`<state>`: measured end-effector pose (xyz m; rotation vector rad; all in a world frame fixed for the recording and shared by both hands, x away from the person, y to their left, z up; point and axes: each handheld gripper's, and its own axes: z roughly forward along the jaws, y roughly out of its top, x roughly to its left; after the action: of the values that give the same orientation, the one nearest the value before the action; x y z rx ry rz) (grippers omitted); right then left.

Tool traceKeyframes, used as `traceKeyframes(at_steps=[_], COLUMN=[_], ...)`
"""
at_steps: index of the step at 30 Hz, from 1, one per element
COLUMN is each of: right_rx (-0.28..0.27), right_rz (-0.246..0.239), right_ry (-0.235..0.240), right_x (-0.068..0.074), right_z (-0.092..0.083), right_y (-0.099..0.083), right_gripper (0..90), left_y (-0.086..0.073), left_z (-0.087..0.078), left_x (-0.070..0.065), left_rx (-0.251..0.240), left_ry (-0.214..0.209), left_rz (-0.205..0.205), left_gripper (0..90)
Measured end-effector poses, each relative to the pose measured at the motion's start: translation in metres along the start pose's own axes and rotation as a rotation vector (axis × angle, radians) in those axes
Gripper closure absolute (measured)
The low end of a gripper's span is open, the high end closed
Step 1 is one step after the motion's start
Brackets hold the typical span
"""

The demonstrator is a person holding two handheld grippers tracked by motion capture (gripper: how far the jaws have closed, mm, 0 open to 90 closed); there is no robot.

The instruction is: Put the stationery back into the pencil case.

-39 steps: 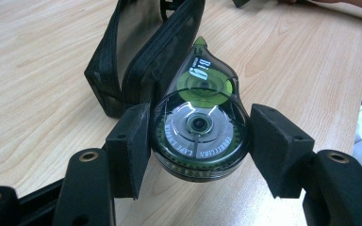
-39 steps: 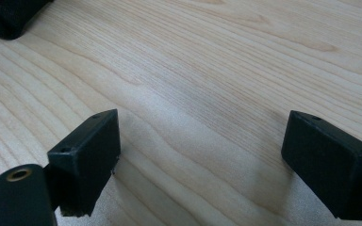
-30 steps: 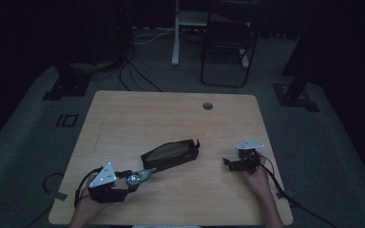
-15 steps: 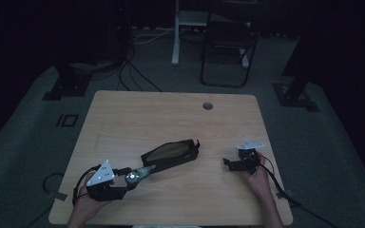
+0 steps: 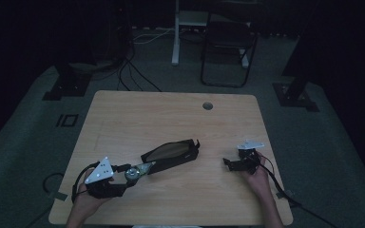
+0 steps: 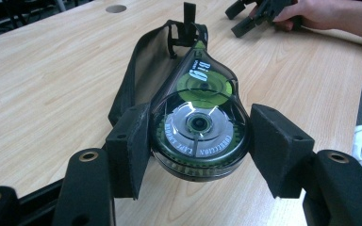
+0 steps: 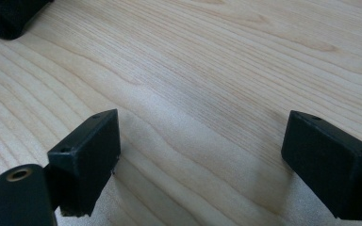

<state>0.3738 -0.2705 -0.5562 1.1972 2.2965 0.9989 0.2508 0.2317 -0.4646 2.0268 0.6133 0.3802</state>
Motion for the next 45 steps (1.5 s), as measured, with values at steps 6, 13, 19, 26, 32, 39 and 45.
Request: traceKeyframes(at_steps=[6, 13, 19, 26, 32, 39, 45], right_rx=[0.000, 0.000, 0.000, 0.000, 0.000, 0.000, 0.000], right_rz=[0.000, -0.001, -0.001, 0.000, -0.001, 0.000, -0.001], right_ry=[0.000, 0.000, 0.000, 0.000, 0.000, 0.000, 0.000], right_x=[0.000, 0.000, 0.000, 0.000, 0.000, 0.000, 0.000], right_z=[0.000, 0.000, 0.000, 0.000, 0.000, 0.000, 0.000], right_y=[0.000, 0.000, 0.000, 0.000, 0.000, 0.000, 0.000], right_gripper=[12.1, 12.1, 12.1, 12.1, 12.1, 12.1, 12.1], left_y=[0.004, 0.008, 0.012, 0.017, 0.022, 0.026, 0.030], left_z=[-0.001, -0.002, -0.003, -0.003, -0.003, -0.002, -0.002], left_x=[0.001, 0.004, 0.005, 0.006, 0.008, 0.009, 0.010], left_rx=[-0.009, -0.015, -0.022, -0.030, -0.034, -0.040, -0.043], left_ry=[0.005, 0.008, 0.009, 0.009, 0.010, 0.009, 0.013], left_rz=[0.005, 0.013, 0.019, 0.028, 0.034, 0.042, 0.048], left_gripper=[41.5, 41.5, 41.5, 41.5, 41.5, 41.5, 41.5])
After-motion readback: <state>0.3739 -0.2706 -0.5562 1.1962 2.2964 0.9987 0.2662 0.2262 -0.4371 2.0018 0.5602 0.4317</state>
